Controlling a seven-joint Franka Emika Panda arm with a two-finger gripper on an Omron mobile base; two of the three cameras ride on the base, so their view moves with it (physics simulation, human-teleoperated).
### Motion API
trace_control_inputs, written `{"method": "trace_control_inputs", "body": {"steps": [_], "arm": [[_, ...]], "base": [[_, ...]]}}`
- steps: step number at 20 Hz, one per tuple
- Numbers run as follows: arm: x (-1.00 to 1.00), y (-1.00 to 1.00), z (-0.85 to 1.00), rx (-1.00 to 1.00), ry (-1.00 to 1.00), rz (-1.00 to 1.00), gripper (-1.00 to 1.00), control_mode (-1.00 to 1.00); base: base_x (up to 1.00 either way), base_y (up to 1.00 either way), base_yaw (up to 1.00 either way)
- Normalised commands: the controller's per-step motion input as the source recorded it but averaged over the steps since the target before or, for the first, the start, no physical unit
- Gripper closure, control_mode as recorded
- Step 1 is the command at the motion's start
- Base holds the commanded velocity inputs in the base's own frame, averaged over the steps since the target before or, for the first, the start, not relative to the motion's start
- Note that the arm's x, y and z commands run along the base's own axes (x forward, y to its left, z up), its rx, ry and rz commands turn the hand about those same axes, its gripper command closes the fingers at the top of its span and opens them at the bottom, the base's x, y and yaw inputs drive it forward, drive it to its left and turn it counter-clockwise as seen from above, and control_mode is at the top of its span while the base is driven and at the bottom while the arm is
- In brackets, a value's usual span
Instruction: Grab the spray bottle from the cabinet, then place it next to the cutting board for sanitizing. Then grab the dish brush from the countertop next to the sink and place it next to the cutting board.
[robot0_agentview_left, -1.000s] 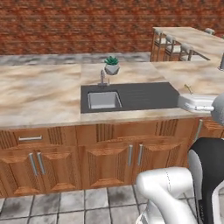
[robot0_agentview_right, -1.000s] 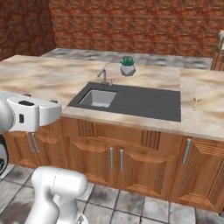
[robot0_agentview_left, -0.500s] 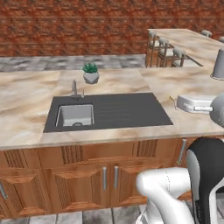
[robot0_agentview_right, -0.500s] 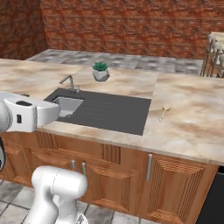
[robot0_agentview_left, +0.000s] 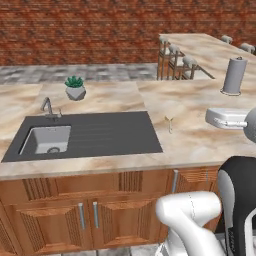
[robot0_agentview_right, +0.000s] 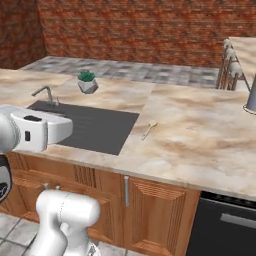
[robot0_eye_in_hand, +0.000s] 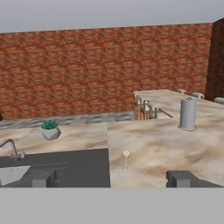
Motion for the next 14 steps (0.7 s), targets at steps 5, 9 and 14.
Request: {"method": "trace_control_inputs", "body": {"steps": [5, 9, 14], "arm": [[0.00, 0.00, 0.00, 0.00, 0.00, 0.00, -1.00, 1.00], [0.00, 0.00, 0.00, 0.00, 0.00, 0.00, -1.00, 1.00], [0.00, 0.00, 0.00, 0.00, 0.00, 0.00, -1.00, 1.00]], "base": [[0.98, -0.04, 0.00], [0.81, -0.29, 0.00], [0.47, -0.67, 0.00]]}}
